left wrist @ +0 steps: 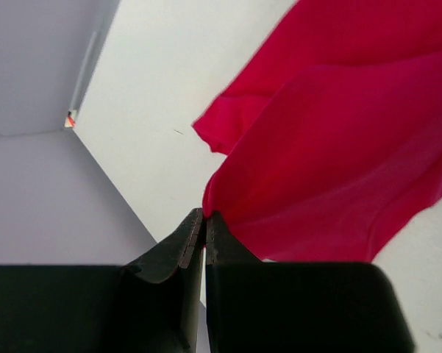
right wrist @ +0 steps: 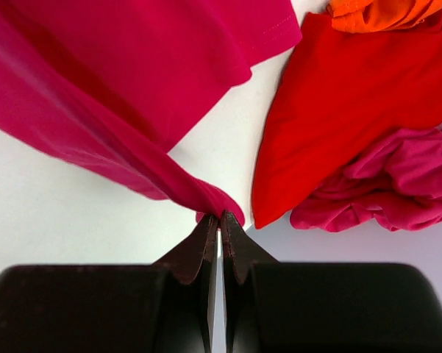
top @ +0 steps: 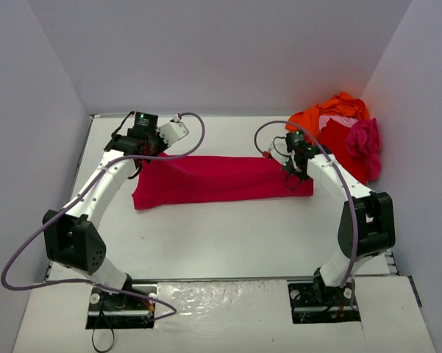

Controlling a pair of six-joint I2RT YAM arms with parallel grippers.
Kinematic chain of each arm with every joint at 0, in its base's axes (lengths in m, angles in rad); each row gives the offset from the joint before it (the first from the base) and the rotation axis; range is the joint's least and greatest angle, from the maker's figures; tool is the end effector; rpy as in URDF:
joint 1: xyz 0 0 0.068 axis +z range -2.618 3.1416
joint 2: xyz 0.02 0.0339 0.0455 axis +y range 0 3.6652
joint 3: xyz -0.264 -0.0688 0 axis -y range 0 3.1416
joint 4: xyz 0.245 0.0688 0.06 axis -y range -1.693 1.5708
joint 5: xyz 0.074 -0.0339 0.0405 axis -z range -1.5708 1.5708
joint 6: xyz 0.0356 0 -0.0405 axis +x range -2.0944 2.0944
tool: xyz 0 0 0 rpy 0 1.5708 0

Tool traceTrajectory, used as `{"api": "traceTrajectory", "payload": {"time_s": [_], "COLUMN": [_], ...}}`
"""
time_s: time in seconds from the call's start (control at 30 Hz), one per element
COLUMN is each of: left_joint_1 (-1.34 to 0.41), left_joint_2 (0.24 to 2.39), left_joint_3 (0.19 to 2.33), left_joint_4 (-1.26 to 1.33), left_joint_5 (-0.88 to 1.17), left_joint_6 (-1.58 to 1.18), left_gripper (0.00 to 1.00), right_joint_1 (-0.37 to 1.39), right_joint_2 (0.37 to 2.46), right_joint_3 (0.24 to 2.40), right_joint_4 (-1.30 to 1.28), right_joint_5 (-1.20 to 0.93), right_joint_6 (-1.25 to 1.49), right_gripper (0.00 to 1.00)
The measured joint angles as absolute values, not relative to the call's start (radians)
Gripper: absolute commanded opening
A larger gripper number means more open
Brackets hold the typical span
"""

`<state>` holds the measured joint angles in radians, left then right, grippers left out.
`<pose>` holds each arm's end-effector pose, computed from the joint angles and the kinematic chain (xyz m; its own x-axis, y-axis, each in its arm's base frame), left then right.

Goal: Fold and stack the t-shirts
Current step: Fold the other side of the tshirt into a rectangle

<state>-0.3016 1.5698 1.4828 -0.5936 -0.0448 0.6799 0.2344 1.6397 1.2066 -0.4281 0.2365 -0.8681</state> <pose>0.3387 -0.1037 0.3470 -0.3016 0.7516 -0.5867 0.5827 0.6323 0.5105 0.3487 0.0747 0.2461 -0.4179 -0.8625 -0.2854 -0.6130 0.4996 -0.6121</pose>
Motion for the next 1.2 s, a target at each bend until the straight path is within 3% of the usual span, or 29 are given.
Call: {"api": "traceTrajectory", "payload": {"time_s": [0.37,1.2], "left_joint_1": [-0.302,-0.253], "left_joint_2": [1.788,2.02], "left_joint_3": [1.729,1.88], "left_joint_4": [-0.554,-0.593], "left_joint_5": [-0.082,-0.049], "left_joint_6": [0.716,0.777], "left_gripper": [0.0,0.0], "right_joint_1": [0.227,0.222], "right_joint_2": [1.763,1.941], "right_joint_3": [1.221,1.426], "right_joint_4": [-0.355,-0.303], "right_joint_5": [0.258,0.287], "right_joint_6": [-0.863,-0.81], "right_gripper": [0.0,0.0]}}
